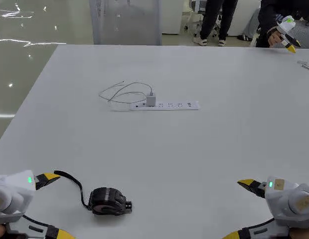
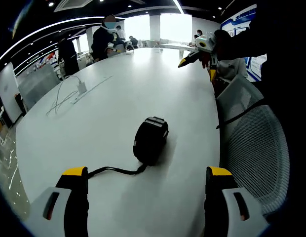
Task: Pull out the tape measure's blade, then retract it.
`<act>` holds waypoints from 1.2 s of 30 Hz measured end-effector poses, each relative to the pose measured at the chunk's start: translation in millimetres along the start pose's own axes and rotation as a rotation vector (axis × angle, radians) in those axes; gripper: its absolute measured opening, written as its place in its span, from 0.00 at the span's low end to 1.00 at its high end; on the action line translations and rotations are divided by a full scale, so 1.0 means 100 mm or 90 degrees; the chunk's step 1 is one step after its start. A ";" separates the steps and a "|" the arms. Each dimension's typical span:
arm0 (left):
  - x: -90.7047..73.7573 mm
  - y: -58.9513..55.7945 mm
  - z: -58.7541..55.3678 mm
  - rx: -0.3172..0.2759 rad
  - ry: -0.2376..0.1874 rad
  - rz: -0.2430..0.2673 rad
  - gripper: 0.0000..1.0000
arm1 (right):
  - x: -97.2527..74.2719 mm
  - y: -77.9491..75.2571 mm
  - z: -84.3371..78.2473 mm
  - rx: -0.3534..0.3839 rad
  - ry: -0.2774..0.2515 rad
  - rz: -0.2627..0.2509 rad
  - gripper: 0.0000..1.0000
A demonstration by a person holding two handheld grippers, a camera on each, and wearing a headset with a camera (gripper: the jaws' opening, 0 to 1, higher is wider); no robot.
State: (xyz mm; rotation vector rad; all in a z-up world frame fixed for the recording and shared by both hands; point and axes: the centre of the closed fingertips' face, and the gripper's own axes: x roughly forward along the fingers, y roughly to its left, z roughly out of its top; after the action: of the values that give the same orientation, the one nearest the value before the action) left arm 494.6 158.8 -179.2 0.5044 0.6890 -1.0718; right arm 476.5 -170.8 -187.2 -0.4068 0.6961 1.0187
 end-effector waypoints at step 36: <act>0.90 -0.11 0.11 0.134 0.149 -0.138 0.54 | 1.22 0.40 0.79 -0.086 -0.004 0.149 0.99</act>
State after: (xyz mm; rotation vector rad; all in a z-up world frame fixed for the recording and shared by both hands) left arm 515.1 91.1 -237.6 0.7577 0.8548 -1.3099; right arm 509.7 -26.3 -214.7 -0.4465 0.6810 1.2931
